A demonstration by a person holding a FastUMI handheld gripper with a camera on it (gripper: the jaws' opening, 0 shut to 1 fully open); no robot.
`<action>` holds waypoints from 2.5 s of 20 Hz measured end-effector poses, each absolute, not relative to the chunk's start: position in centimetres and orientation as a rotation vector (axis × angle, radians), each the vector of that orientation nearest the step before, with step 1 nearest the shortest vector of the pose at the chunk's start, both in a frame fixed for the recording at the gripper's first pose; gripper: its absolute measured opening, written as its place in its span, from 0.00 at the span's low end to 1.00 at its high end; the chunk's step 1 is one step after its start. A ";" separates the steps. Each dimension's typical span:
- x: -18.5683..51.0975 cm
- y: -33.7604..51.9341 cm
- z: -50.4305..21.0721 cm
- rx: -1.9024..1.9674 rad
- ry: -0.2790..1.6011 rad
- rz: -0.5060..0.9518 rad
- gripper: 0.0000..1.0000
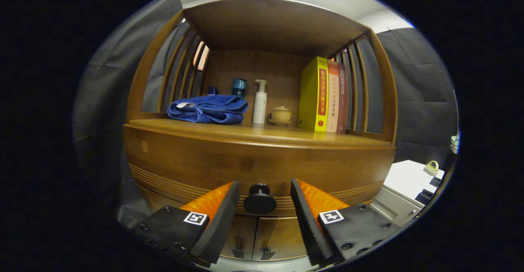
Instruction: Pull open the drawer, take out the items inside it, and place them on the countertop above the cabinet.
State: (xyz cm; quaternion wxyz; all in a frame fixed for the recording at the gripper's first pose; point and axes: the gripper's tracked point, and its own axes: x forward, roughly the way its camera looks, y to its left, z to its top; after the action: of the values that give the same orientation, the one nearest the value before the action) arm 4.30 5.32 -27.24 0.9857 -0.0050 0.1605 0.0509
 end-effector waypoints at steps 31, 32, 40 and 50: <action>5.1 5.6 -28.6 0.106 0.389 0.089 0.37; 4.5 5.6 -28.4 0.114 0.395 0.094 0.37; -2.6 4.5 -25.8 0.152 0.418 0.090 0.36; -7.7 4.0 -24.3 0.133 0.413 0.104 0.36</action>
State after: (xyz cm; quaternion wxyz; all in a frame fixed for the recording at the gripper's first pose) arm -7.74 3.98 -24.32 0.9752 0.0662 0.2046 0.0516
